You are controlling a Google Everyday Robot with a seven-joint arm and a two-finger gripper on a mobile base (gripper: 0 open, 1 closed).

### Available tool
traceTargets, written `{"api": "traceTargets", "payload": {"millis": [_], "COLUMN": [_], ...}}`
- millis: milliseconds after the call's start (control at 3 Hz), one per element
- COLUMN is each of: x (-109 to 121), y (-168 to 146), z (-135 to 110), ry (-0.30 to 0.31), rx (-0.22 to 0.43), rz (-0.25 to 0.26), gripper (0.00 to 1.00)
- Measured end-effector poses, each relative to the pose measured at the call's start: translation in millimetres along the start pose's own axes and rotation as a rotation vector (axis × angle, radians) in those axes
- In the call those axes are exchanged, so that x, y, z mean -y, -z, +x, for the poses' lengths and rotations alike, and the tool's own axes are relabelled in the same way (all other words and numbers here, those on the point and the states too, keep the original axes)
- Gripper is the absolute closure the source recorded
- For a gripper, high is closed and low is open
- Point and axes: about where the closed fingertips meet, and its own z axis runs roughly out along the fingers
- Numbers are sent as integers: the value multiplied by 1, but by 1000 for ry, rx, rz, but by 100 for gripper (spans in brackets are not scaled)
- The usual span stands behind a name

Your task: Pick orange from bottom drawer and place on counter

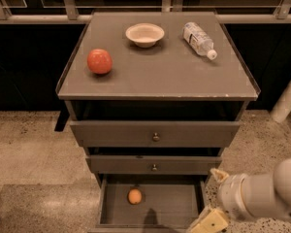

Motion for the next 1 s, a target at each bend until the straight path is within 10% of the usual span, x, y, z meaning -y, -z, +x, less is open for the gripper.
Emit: {"api": "traceTargets", "payload": {"millis": [333,1000], "x": [-14,-2], "y": [-76,-89], "z": [18,23], "ry": [-31,-65], "rx": [49,81], "rz": [-54,-5], "gripper": [0,0]}}
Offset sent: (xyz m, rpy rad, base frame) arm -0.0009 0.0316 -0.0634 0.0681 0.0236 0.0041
